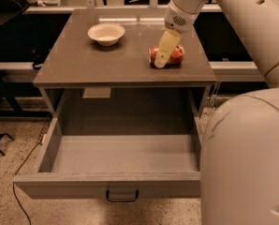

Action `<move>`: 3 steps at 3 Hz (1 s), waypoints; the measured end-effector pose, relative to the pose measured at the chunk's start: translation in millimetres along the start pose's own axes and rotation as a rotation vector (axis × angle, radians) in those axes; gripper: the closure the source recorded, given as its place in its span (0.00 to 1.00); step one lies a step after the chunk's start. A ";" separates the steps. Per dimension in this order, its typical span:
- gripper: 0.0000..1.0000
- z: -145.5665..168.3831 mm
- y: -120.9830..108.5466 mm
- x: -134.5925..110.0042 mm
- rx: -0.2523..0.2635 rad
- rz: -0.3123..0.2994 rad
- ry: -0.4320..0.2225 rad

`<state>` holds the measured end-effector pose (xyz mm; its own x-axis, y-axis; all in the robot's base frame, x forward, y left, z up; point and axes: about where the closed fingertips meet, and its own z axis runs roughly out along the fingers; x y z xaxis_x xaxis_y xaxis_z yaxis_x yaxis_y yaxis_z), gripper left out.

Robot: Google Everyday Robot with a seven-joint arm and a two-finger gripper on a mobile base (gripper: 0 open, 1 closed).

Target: Place coke can into top drawer

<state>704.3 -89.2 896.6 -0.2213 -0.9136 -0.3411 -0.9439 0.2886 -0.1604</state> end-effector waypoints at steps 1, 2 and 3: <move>0.00 28.1 -4.5 -6.4 -0.052 0.038 -0.021; 0.00 45.5 -4.9 -6.8 -0.087 0.061 -0.028; 0.03 67.4 -2.7 0.0 -0.128 0.088 -0.024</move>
Offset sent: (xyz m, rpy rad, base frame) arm 0.0206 0.0177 -0.0486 0.0782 0.1374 -0.0330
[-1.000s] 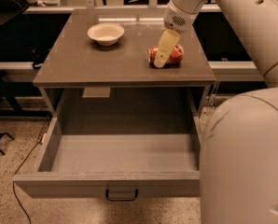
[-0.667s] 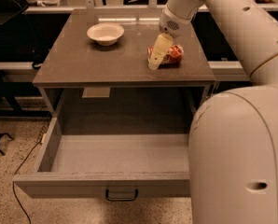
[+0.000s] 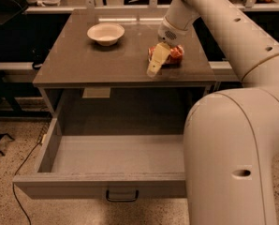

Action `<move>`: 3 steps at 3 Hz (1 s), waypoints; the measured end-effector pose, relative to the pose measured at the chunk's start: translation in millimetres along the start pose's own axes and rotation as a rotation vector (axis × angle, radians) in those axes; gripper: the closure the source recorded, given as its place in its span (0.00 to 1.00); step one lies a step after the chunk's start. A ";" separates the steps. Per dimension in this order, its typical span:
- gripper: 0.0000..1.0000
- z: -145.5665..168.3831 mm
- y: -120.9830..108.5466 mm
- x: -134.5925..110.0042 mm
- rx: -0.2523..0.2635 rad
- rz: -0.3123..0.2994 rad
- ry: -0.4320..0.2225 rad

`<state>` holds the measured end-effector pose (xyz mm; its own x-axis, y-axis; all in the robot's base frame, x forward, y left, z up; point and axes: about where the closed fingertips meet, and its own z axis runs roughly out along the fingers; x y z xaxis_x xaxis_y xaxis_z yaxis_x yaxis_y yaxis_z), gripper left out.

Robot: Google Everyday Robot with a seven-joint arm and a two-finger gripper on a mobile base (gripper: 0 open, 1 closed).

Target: Place coke can into top drawer

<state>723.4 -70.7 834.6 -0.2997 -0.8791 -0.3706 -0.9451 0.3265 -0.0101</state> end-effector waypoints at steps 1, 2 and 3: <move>0.25 9.4 -1.5 5.5 -0.011 0.011 0.011; 0.49 7.3 -3.1 7.4 -0.007 0.014 0.014; 0.73 4.3 -3.2 6.2 -0.006 0.014 0.014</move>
Offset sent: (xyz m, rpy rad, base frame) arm 0.0007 -0.0294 0.0000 -0.0367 0.0022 -0.0387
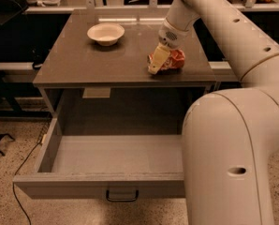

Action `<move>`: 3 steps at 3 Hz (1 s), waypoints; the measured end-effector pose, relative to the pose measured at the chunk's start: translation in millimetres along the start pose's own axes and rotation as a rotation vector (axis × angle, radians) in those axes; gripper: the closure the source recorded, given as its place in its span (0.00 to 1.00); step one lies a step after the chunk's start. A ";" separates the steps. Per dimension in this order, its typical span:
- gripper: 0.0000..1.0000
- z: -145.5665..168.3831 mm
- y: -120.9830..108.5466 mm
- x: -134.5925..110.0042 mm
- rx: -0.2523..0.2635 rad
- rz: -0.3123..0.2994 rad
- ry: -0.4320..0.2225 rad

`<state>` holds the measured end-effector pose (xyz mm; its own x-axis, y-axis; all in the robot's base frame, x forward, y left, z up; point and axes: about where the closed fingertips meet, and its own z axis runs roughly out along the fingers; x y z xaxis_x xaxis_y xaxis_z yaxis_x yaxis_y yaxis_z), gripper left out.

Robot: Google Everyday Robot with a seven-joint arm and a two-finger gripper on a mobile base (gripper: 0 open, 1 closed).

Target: Place coke can into top drawer

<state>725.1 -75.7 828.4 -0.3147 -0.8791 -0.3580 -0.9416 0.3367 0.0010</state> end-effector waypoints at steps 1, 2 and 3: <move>1.00 -3.6 -0.8 2.9 0.011 -0.007 -0.003; 1.00 -48.6 12.7 -5.1 0.111 -0.076 -0.054; 1.00 -99.4 51.2 -9.1 0.203 -0.111 -0.133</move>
Offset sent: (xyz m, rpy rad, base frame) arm -0.0710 -0.0103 0.1501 0.0220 -0.3708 0.0663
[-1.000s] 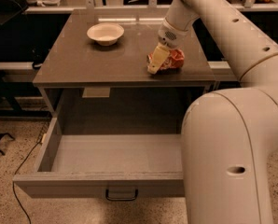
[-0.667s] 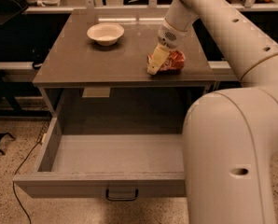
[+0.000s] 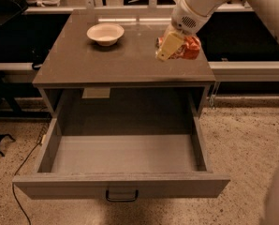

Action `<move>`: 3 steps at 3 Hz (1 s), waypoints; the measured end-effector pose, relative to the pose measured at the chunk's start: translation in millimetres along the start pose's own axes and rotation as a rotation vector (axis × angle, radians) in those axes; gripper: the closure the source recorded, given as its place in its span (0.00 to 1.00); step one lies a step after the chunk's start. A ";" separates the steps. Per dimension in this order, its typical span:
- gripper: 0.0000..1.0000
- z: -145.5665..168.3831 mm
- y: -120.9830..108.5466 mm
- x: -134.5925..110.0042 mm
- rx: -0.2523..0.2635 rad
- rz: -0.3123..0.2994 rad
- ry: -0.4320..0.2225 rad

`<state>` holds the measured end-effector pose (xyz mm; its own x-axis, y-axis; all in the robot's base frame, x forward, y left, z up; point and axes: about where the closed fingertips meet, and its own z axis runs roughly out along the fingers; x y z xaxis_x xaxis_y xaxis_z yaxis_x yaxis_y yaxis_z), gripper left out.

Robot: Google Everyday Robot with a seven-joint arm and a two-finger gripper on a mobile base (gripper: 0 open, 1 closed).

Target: Place coke can into top drawer

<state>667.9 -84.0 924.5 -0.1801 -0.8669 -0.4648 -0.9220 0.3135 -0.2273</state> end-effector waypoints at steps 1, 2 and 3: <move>1.00 4.1 49.1 -3.9 -0.079 -0.010 -0.091; 1.00 4.2 49.2 -3.9 -0.079 -0.009 -0.091; 1.00 24.8 71.5 10.7 -0.137 0.049 -0.069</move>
Offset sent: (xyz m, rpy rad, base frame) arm -0.0354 0.0137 -0.0069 0.0719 0.0157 0.0517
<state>608.5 -61.2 882.0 -0.2063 -0.8219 -0.5310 -0.9517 0.2946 -0.0864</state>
